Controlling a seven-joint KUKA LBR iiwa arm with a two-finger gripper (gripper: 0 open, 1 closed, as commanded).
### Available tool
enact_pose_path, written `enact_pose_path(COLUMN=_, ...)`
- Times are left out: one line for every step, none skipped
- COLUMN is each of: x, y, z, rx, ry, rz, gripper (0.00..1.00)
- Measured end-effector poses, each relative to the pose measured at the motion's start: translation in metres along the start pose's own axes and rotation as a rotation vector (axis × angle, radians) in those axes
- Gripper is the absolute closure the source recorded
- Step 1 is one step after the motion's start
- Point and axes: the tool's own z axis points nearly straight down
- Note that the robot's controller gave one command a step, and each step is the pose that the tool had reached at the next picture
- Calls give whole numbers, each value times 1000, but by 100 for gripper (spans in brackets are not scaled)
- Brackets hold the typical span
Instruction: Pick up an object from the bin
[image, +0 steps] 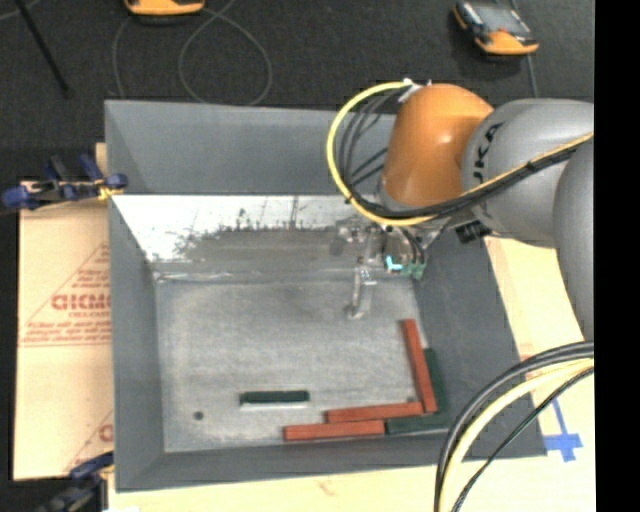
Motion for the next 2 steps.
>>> enact_pose_path(x=23, y=-51, z=-52, rx=5, ry=-11, rz=-140, gripper=0)
enact_pose_path(x=90, y=-147, z=-1, rx=5, ry=0, rz=-263, gripper=0)
